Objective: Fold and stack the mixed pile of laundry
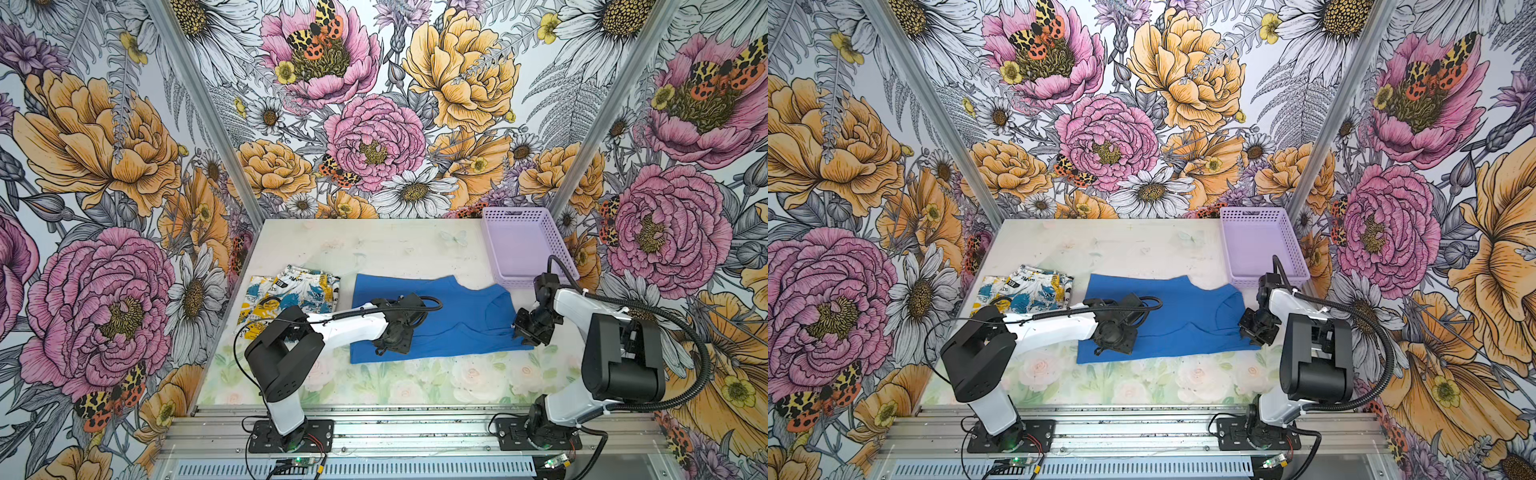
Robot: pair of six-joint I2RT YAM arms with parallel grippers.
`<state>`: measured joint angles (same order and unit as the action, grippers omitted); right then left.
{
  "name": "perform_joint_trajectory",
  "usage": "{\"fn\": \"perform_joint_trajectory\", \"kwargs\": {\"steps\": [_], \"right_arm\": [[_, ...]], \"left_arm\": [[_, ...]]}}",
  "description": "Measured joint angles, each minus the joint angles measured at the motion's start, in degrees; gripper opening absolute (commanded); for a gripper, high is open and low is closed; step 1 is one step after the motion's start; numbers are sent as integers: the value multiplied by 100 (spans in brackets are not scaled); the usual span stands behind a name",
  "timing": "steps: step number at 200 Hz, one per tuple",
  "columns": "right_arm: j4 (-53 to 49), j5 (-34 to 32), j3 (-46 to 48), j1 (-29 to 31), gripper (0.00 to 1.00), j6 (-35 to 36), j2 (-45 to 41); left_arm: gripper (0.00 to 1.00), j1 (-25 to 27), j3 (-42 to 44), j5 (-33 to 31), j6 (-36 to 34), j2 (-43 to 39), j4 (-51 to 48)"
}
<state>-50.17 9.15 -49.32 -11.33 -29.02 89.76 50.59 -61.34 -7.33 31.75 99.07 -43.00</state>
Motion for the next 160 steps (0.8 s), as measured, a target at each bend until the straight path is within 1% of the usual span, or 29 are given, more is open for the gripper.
{"fn": "perform_joint_trajectory", "kwargs": {"steps": [28, 64, 112, 127, 142, 160], "right_arm": [[-79, -96, 0, 0, 32, -2, -2], [-212, -267, 0, -2, 32, -7, -4], [-369, -313, -22, 0, 36, -48, -39], [-525, -313, -116, 35, 38, -46, -133], [-669, -334, -404, 153, 39, -48, -216], [-629, -341, -922, 533, 39, -46, -186]], "left_arm": [[54, -136, 79, -42, 11, -9, 2], [54, -177, 188, -44, 59, -9, 2], [55, -256, 199, -39, 136, -9, -17], [56, -302, -17, -46, 114, -9, -190], [56, -417, -501, -52, 46, -7, -299], [56, -623, -1204, -61, -94, 46, -282]]}}
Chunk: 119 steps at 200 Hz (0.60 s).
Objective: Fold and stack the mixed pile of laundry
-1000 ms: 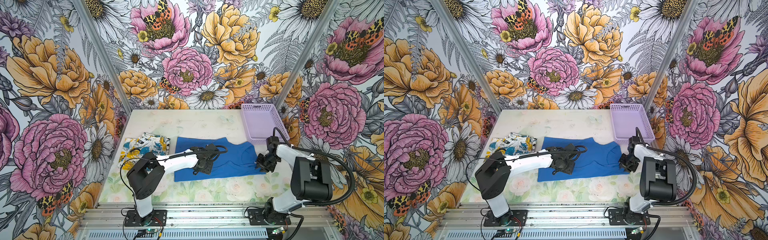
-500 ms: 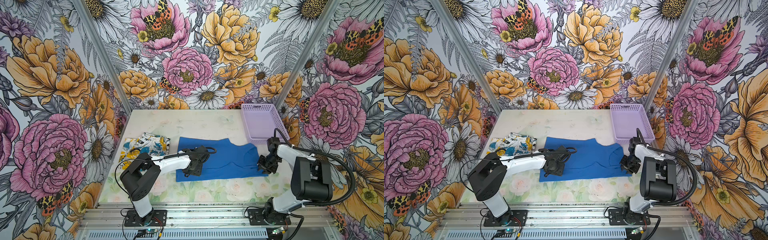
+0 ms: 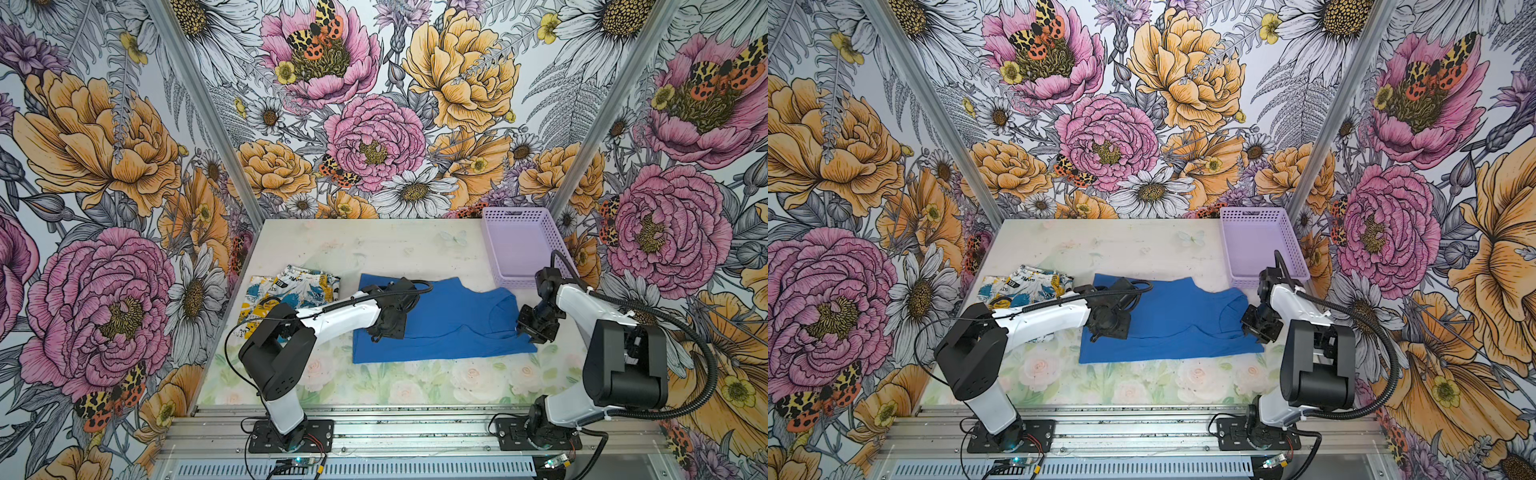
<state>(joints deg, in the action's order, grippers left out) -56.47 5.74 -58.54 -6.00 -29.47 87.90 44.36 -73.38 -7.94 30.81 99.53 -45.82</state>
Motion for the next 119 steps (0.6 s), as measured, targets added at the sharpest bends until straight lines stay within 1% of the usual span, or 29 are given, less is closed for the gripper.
{"fn": "perform_joint_trajectory", "kwargs": {"steps": [15, 32, 51, 76, 95, 119], "right_arm": [[197, 74, -483, 433, 39, 24, 190], [654, 251, -925, 815, 39, 94, 645], [1126, 452, -1217, 1106, 39, 188, 1228], [1491, 549, -1397, 1272, 39, 317, 1895], [1547, 592, -1397, 1307, 38, 376, 2181], [1567, 608, -1403, 1346, 37, 387, 2194]], "left_arm": [[56, -192, -487, -22, -140, 201, 127], [55, -431, -872, -46, -291, 678, 352], [54, -660, -1001, -57, -393, 1241, 522], [51, -898, -1032, -76, -452, 1869, 566], [50, -966, -1051, -81, -417, 1867, 654], [49, -977, -798, -66, -354, 1753, 815]]}}
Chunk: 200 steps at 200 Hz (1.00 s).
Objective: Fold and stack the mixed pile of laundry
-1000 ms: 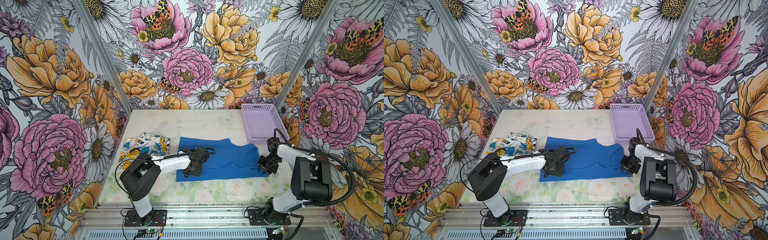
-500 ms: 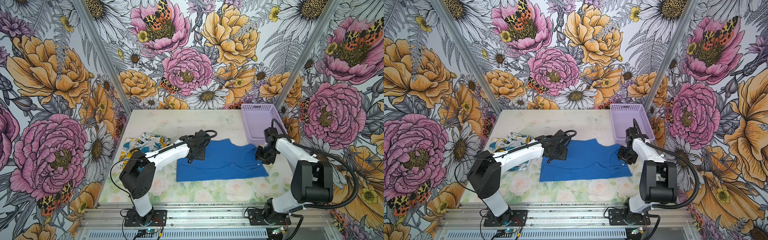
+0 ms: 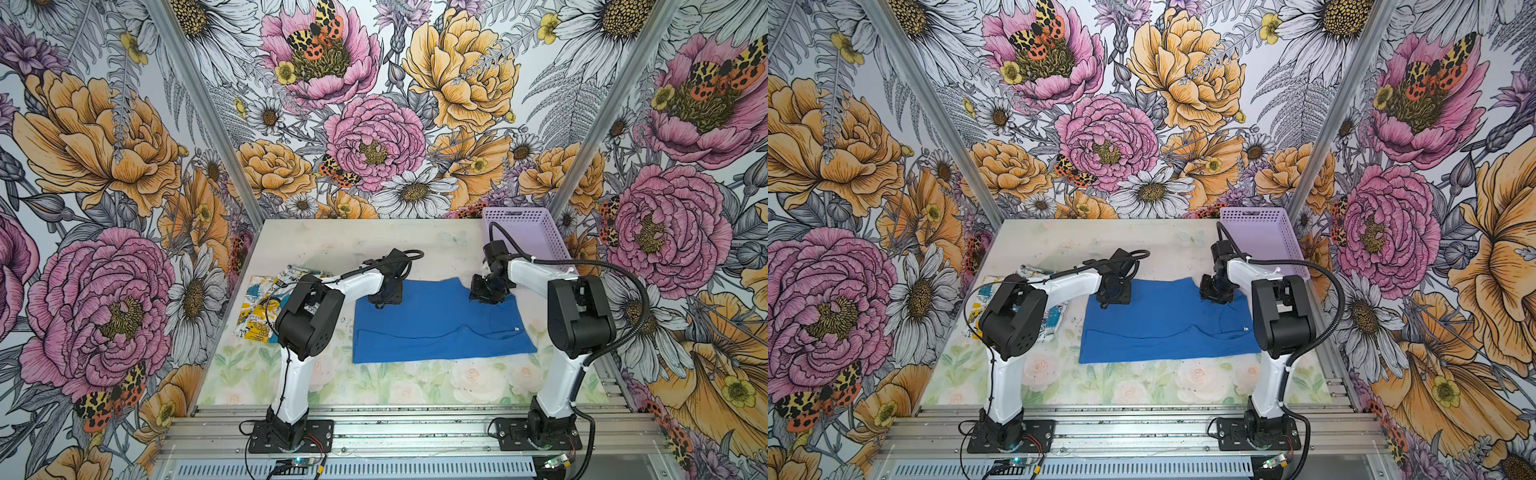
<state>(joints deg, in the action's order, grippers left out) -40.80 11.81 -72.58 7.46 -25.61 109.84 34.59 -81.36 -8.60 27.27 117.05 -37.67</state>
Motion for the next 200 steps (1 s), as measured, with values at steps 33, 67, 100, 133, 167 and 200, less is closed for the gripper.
{"fn": "perform_joint_trajectory", "kwargs": {"steps": [33, 67, 100, 133, 167, 200], "right_arm": [[192, -35, 332, 48, 37, -39, -208], [247, 4, 901, 111, 37, -46, -636], [227, 20, 1305, 181, 37, -46, -964], [214, 50, 1504, 201, 37, -44, -1134], [-28, 55, 1436, 210, 38, -42, -1143], [-575, 79, 1047, 210, 41, -37, -1137]], "left_arm": [[48, 7, 588, 4, 166, -391, 155], [48, 94, 1156, 20, 389, -789, 221], [48, 317, 1554, 15, 636, -1095, 247], [48, 566, 1757, 20, 898, -1279, 160], [54, 588, 1495, 83, 975, -1185, -240], [57, 345, 715, 155, 815, -1012, -695]]}}
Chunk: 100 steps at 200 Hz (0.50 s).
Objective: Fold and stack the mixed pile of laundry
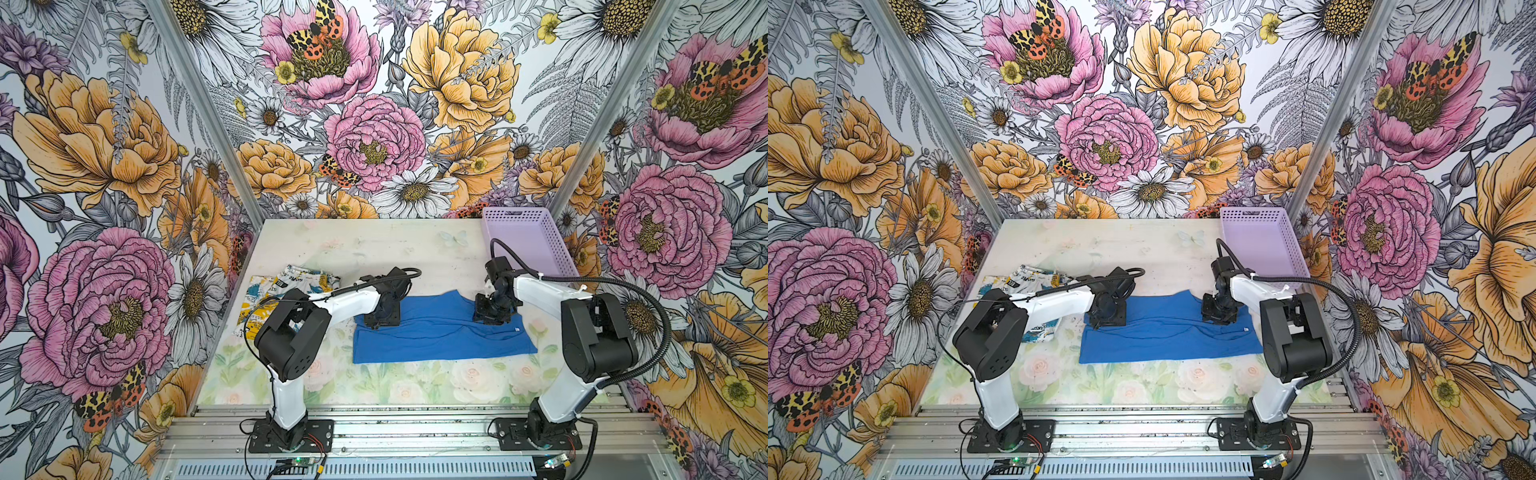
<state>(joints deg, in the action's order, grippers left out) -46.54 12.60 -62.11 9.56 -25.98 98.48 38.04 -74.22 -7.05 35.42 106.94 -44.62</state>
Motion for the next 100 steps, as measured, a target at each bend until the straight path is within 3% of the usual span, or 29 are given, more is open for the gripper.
{"fn": "perform_joint_trajectory", "kwargs": {"steps": [40, 64, 100], "right_arm": [[-275, 120, -647, -17, 43, 20, -2], [-391, 223, -817, -28, 43, 20, -2], [-507, 354, -1073, -103, 43, 22, -2]], "left_arm": [[57, -708, -1104, -42, -354, 74, -59], [51, -1073, -1722, -142, -570, 446, -9], [44, -1419, -1709, -173, -621, 839, -57]]}}
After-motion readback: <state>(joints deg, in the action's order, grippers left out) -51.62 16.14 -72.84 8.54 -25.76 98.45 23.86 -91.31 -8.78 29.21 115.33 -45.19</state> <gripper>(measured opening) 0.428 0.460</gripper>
